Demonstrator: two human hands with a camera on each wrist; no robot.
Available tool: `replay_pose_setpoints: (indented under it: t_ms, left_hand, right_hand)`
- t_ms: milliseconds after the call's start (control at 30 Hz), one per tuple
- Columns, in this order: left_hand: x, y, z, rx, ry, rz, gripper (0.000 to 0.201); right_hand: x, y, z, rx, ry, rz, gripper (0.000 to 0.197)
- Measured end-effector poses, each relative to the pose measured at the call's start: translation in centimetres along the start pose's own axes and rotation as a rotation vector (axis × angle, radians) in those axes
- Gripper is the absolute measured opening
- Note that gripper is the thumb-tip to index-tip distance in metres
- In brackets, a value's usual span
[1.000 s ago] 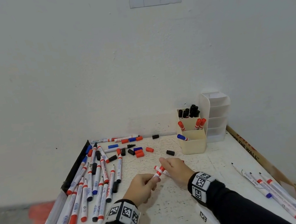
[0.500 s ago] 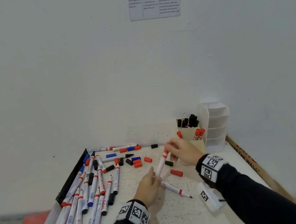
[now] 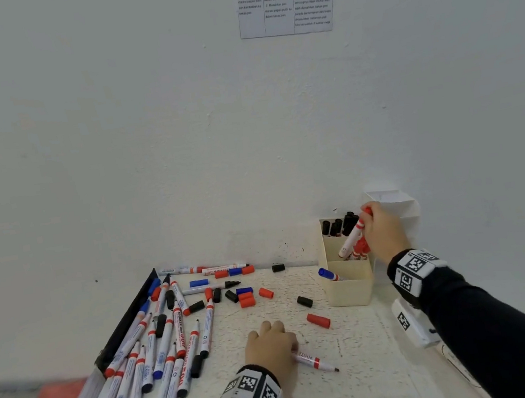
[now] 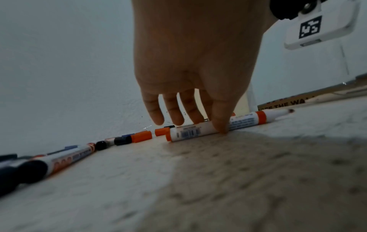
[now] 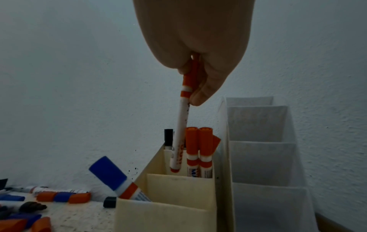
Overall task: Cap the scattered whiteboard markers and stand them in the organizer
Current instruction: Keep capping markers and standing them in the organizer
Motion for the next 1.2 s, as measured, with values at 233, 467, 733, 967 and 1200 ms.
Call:
replay_pose_setpoints:
  t_ms: [233,467,733,967,1200]
  left_hand:
    - [-1.2,4.4,-1.6,-0.48,0.096,0.273,0.024]
    - [-2.7,8.7,-2.3,-0.724,0.016,0.503,0.013]
    - [-3.5,10.5,-3.1,-0.783,0.015,0.612,0.024]
    - [-3.6,10.2,-3.1,-0.787,0.017,0.631,0.028]
    - [-3.7,10.3,-3.5,-0.826,0.016,0.659,0.026]
  right_hand:
    - [-0.6,-0.7,-2.5,-0.13,0.133,0.112,0.012]
    - [-1.3,-2.0,-5.1,-0.568,0.22,0.176,0.02]
    - [-5.6,4.7,-12.3,-0.051,0.484,0.219,0.014]
    - [-9.5,-0.2,-21.6,-0.272,0.806,-0.039,0.041]
    - [-9.9,-3.5,-23.4,-0.515,0.769,-0.059,0.042]
Point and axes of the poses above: each hand's wrist, its own x-axis towards the middle knuckle, its own z-axis out of the back of the hand, y = z × x, the point moved 9 cm from there along x, towards the middle knuckle, and after that the axes turned 12 degrees about x, right-handed, at the moved point
